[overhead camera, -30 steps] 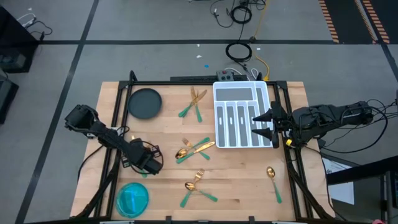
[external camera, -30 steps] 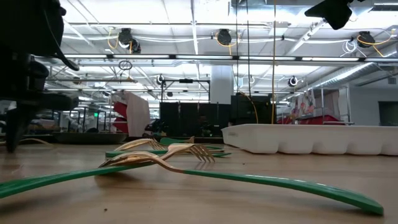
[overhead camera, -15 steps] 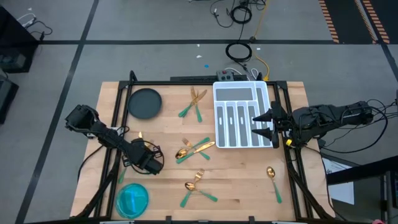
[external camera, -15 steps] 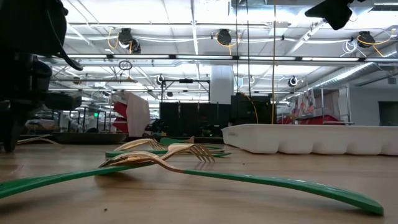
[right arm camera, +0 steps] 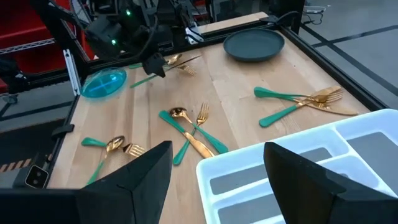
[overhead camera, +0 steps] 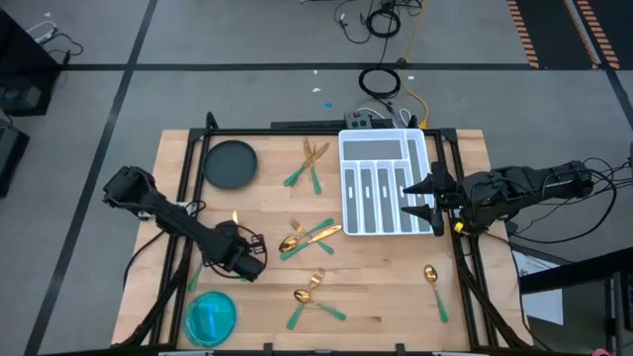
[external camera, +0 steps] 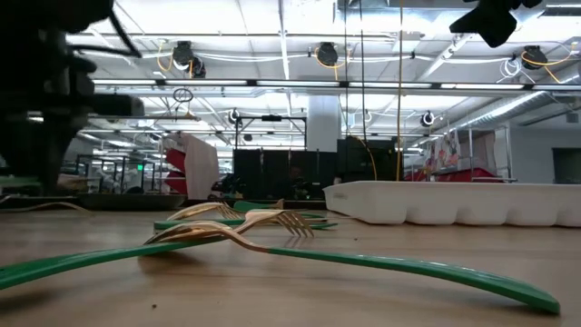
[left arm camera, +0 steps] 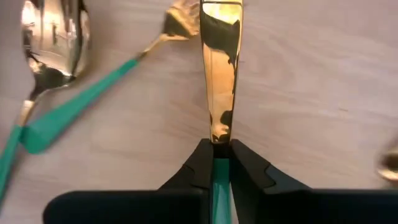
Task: Sort silverware
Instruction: Put the green knife on the silverware organizer
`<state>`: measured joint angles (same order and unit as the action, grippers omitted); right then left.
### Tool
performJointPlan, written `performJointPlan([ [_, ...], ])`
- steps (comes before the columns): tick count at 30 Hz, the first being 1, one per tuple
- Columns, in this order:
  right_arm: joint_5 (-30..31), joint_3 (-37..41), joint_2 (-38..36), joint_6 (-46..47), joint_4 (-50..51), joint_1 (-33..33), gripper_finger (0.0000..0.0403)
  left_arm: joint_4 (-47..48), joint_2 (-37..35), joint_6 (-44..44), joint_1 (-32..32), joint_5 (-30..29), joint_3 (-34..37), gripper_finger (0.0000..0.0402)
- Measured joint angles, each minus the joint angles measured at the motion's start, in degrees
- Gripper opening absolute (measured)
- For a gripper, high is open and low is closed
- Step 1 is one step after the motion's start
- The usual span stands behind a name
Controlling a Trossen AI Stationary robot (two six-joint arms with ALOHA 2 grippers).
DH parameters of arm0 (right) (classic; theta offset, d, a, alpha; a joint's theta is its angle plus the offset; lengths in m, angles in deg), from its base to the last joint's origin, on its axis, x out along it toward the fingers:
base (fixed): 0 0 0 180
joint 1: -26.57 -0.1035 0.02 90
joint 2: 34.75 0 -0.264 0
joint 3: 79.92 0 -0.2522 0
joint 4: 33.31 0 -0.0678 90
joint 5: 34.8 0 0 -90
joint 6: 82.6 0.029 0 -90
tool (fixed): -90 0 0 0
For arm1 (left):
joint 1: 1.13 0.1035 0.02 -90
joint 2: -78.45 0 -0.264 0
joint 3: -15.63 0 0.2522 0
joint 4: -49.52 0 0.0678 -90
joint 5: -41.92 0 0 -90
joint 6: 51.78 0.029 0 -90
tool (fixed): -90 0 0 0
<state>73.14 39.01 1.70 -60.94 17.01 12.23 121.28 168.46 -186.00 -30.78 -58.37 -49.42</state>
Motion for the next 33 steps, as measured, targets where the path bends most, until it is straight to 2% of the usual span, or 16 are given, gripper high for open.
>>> performJointPlan([
  [3, 0.0, 0.0, 0.0, 0.1, 0.0, 0.0, 0.0247, 0.0, -0.5, 1.1, 0.0, -2.0, -2.8, 0.0031],
  [8, 0.0, 0.0, 0.0, 0.1, 0.1, 0.0, 0.0247, 0.0, -0.8, 6.0, 1.1, -9.0, -8.5, 0.0031],
  [13, 0.2, 0.0, 0.0, 0.1, 0.2, 0.0, 0.0247, -0.1, -0.8, 16.1, 4.9, -17.7, -14.1, 0.0031],
  [16, 0.2, 0.0, 0.0, 0.1, 0.2, 0.0, 0.0247, -0.4, -0.8, 24.1, 8.9, -20.3, -17.1, 0.0031],
  [21, 0.2, 0.0, 0.0, 0.5, 0.2, 0.0, 0.0247, -7.3, -0.9, 37.0, 17.6, -21.7, -19.7, 0.0031],
  [25, 0.6, 0.0, 0.0, 0.7, 0.2, 0.0, 0.0247, -20.0, -0.9, 47.2, 24.9, -21.4, -20.1, 0.0031],
  [29, 4.7, 0.0, 0.0, 1.2, 0.2, 0.0, 0.0247, -33.1, -0.1, 54.0, 31.2, -18.3, -20.2, 0.0031],
  [33, 6.5, 0.0, 0.0, 1.3, 0.2, 0.0, 0.0247, -41.6, 2.0, 57.1, 35.6, -14.6, -20.2, 0.0031],
])
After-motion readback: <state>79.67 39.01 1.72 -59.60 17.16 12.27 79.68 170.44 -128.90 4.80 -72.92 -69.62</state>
